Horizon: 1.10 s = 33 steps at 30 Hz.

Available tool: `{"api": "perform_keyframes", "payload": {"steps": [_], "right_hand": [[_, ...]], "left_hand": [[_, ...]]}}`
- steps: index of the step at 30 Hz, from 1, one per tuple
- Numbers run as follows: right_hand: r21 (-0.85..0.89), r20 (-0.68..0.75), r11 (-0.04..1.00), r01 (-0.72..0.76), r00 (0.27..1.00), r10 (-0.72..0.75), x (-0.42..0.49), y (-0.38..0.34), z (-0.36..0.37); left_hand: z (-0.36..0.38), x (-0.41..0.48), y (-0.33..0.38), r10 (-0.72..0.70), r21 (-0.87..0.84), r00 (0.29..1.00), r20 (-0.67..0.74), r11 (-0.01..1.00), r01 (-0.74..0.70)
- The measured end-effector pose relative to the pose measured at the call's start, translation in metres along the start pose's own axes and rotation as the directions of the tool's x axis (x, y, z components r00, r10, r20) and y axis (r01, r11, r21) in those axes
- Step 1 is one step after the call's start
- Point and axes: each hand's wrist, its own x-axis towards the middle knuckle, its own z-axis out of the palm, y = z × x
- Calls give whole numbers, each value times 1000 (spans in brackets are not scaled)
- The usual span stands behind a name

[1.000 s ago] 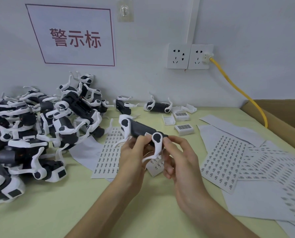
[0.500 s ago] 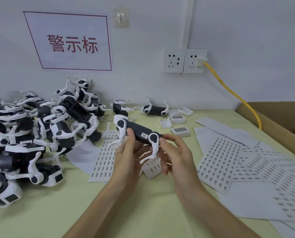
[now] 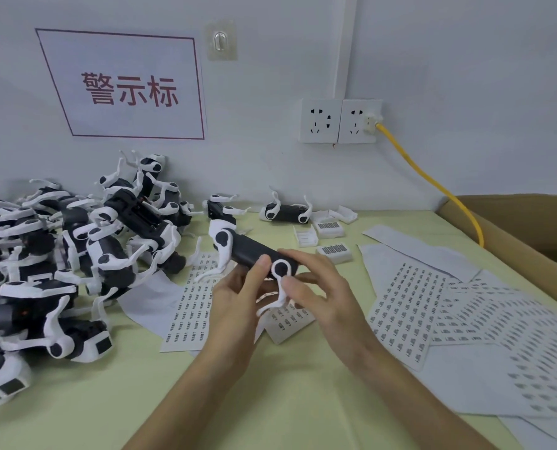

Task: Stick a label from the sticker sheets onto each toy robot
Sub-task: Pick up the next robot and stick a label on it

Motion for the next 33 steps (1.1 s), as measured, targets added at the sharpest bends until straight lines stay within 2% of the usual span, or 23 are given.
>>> {"api": "perform_keyframes", "payload": {"steps": [3,6,10,12,13,14,16,18,19,20,24,27,29,30,31,33], "right_hand": [[-157,-23,985,69,997,-74,2,3,-3],[-143,-21,988,65,997,-69,2,8,-3],[-155,0,984,94,995,-95,2,10,-4],[-56,-100,998,-14,995,8,7,7,-7],[88,-141,988,-129,980,141,11,5,-10],[272,-137,930,-246,947,291,15,4,-14],[620,-66,700,-355,865,497,21,-1,-27],[844,-38,453,-288,810,585,24,-4,-47],[901,-58,371,-223,787,614,25,-5,-59],[930,-96,332,-160,765,637,26,-6,-73],[924,-265,382,-6,710,652,25,-8,-138],[889,-415,408,207,738,532,28,-7,-196],[856,-506,364,367,737,447,34,-5,-232],[836,-537,391,386,722,436,37,-4,-245],[810,-558,477,341,698,448,40,-2,-253],[724,-571,680,114,652,499,43,5,-252]], "left_hand": [[-2,0,-2,-10,-22,1000,-9,1000,10],[-1,-1,-4,-70,-55,997,32,996,72],[-1,0,-9,-82,62,988,133,995,75],[-2,3,-10,-123,84,976,178,990,109],[-3,4,-9,-122,124,974,191,987,99],[-4,5,-9,-108,170,974,198,983,74],[-7,6,-10,-61,239,980,188,971,14],[-10,7,-12,10,327,986,165,943,-64],[-11,7,-14,37,376,987,154,922,-93],[-12,6,-16,55,416,989,140,903,-109],[-11,7,-21,70,478,993,89,872,-105],[-10,7,-24,56,513,995,87,853,-93],[-9,7,-25,56,514,995,83,853,-90],[-9,6,-24,57,510,995,80,855,-90],[-9,7,-24,58,505,995,76,858,-89],[-9,7,-23,57,504,996,75,859,-88]]}}
